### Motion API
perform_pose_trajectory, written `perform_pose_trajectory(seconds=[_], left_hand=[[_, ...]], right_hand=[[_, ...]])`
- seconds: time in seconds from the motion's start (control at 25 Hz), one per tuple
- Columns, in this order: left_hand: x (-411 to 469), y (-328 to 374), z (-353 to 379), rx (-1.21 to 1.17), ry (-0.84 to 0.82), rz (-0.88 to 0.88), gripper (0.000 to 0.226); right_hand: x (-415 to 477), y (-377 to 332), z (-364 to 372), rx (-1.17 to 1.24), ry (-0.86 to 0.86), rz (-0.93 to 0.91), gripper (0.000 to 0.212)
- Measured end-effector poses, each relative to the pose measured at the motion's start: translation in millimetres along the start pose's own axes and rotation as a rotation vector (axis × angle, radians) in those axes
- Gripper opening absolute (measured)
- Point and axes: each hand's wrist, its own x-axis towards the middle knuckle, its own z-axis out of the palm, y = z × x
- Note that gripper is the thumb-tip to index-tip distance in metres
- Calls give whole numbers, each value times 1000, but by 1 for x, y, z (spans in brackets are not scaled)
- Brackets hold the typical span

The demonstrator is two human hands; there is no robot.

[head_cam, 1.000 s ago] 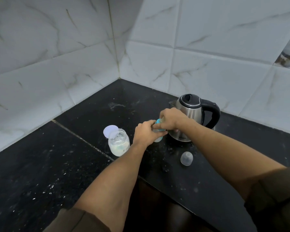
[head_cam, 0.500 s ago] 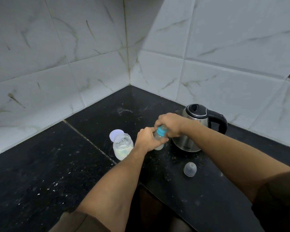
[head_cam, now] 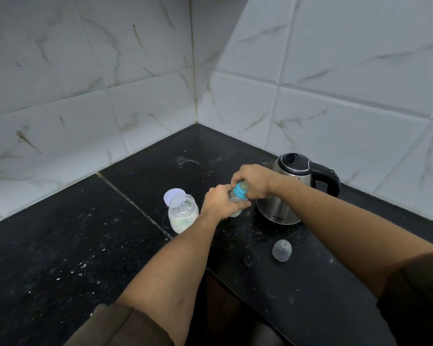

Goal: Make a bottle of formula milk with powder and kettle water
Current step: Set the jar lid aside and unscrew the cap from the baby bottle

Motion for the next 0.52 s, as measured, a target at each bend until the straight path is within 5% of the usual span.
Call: perform_pose_trajectory(seconds=[0.12, 0.24, 0.36, 0.52], left_hand=[[-1, -2, 0, -9, 6, -6, 47], [-4, -2, 0, -12, 26, 0, 52], [-4, -2, -2, 6, 7, 0, 50], [-6, 1, -1, -25, 4, 10, 46]], right_hand=[[1, -2, 0, 42, 67, 87, 63], [1, -4, 0, 41, 97, 252, 48], [-2, -7, -4, 20, 32, 161, 36], [-4, -13, -6, 32, 67, 168, 59]])
